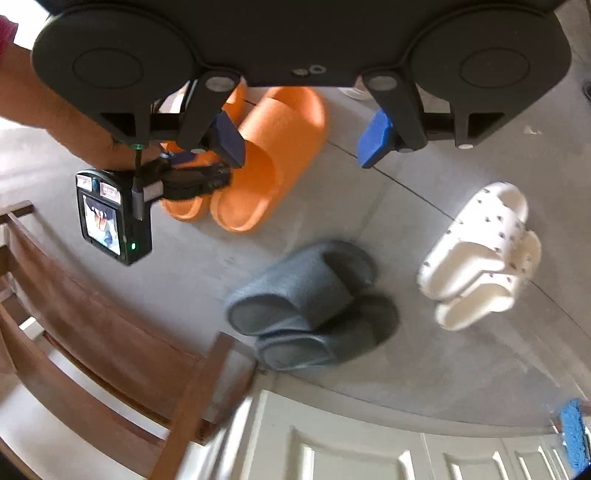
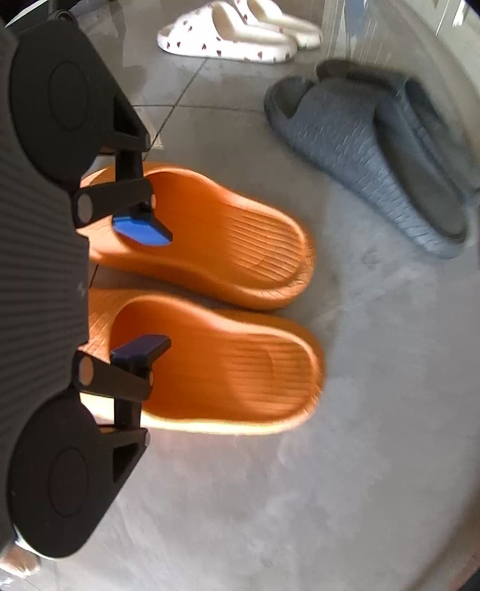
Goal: Organize scattered shoes
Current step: 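Move the right tool to the orange slides and grasp both heels, then lift the orange slides with the right tool toward the lower shelf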
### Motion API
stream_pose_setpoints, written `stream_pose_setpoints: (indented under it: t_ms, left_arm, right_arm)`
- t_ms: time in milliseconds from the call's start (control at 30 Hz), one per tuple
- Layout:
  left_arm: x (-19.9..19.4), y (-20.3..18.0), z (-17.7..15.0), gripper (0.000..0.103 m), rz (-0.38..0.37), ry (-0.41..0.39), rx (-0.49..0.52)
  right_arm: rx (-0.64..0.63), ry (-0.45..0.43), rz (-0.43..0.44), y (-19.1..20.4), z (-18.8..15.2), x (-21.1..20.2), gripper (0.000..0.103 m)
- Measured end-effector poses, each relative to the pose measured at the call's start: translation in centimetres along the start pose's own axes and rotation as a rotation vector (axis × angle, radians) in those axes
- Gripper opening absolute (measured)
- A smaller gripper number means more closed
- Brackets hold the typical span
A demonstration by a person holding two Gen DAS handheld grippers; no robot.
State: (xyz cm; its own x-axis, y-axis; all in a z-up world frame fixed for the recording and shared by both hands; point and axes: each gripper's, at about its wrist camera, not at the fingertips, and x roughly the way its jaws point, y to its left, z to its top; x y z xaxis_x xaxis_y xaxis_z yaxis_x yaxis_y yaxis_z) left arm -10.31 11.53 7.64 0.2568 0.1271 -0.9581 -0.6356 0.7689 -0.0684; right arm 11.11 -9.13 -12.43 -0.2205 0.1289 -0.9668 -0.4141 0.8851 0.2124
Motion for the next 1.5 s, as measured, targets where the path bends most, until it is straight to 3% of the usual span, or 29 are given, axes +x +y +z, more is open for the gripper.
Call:
stream_pose_setpoints:
  t_ms: [133, 233, 367, 400, 467, 700, 900, 1000, 1100, 1233, 1400, 1500]
  left_arm:
    - [1.3, 2.5, 0.9, 0.067, -0.001, 0.021, -0.040]
    - [1.7, 3.4, 1.2, 0.067, -0.006, 0.021, -0.044]
    - [2.0, 3.8, 1.4, 0.067, -0.031, 0.023, -0.044]
    - [2.1, 3.9, 1.5, 0.067, -0.034, 0.020, -0.040]
    - [2.4, 4.0, 1.7, 0.067, -0.043, 0.017, -0.032]
    - [2.5, 3.0, 2.2, 0.067, -0.064, -0.009, 0.023]
    - [2.8, -1.2, 1.0, 0.067, -0.102, -0.005, 0.132]
    - [3.1, -3.9, 0.7, 0.067, -0.123, -0.013, 0.197]
    - [3.3, -6.9, 1.4, 0.067, -0.128, -0.057, 0.278]
    - [4.8, -10.4, 2.6, 0.067, -0.165, -0.149, 0.335]
    - [7.6, -13.9, 3.5, 0.067, -0.216, -0.275, 0.372]
    - [9.3, -16.0, 4.1, 0.067, -0.246, -0.352, 0.393]
  right_arm:
    - [-0.024, 0.101, -0.053, 2.4, -0.3, 2.4, 0.061]
    - [-0.118, 0.113, -0.134, 4.4, -1.0, 3.1, 0.063]
    - [-0.145, 0.102, -0.155, 4.6, -1.3, 3.3, 0.060]
    - [-0.145, 0.121, -0.129, 4.1, -1.3, 3.2, 0.056]
    - [-0.186, 0.128, -0.126, 3.9, -1.3, 2.9, 0.030]
    - [-0.299, 0.116, -0.160, 2.2, -1.6, 1.7, 0.023]
    - [-0.141, -0.012, -0.253, -6.7, 2.0, -2.5, 0.020]
    - [-0.078, -0.054, -0.247, -10.6, 3.4, -3.9, 0.020]
    - [-0.007, -0.086, -0.203, -14.2, 4.0, -4.9, 0.020]
    - [-0.009, -0.103, -0.150, -15.7, 3.8, -5.5, 0.022]
    - [-0.012, -0.062, -0.121, -16.4, 5.3, -5.3, 0.037]
    - [-0.028, -0.064, -0.110, -16.8, 5.8, -5.5, 0.032]
